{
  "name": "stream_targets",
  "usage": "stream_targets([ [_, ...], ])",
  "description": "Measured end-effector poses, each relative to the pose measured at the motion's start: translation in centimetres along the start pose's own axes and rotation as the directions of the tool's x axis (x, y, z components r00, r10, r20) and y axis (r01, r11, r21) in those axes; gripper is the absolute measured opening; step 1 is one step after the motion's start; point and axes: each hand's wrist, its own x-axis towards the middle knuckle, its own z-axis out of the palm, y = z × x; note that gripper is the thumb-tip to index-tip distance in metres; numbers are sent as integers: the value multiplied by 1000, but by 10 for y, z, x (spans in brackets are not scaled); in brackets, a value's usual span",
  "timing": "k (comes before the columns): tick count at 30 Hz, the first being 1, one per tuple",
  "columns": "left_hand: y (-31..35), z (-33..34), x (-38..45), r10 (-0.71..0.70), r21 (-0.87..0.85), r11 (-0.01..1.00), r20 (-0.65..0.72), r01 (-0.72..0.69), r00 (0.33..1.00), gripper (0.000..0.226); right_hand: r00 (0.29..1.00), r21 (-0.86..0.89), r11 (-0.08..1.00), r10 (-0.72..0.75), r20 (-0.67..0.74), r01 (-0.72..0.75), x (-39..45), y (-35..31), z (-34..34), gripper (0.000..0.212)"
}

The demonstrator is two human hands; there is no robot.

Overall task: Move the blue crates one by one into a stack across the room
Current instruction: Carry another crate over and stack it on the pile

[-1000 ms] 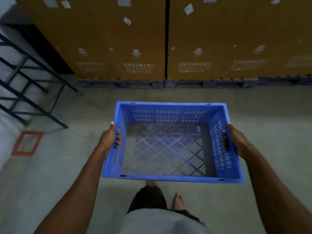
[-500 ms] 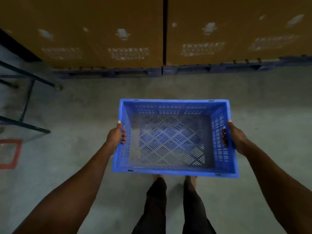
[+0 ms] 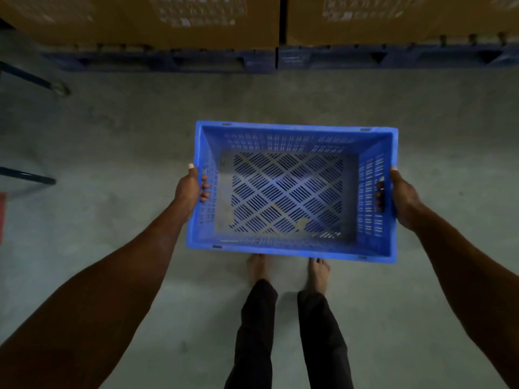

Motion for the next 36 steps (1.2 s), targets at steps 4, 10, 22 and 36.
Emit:
stream_targets([
  [4, -4, 1, 19, 25, -34, 999, -41, -27, 999, 61, 999, 29, 1000, 7, 37, -8, 24, 1, 5, 53],
  [10, 2, 11, 23, 82, -4, 997, -84, -82, 993, 59, 998, 80, 997, -9, 62, 4, 45, -4, 3, 51],
  [22, 2, 24, 24, 92, 12, 996, -75, -91, 993, 57, 999, 25, 999, -49, 13, 49, 48, -24, 1, 54],
  [36, -11, 20, 19, 109, -8, 994, -18, -109, 994, 56, 1000, 8, 1000, -2, 2, 2, 45, -25, -1, 58],
])
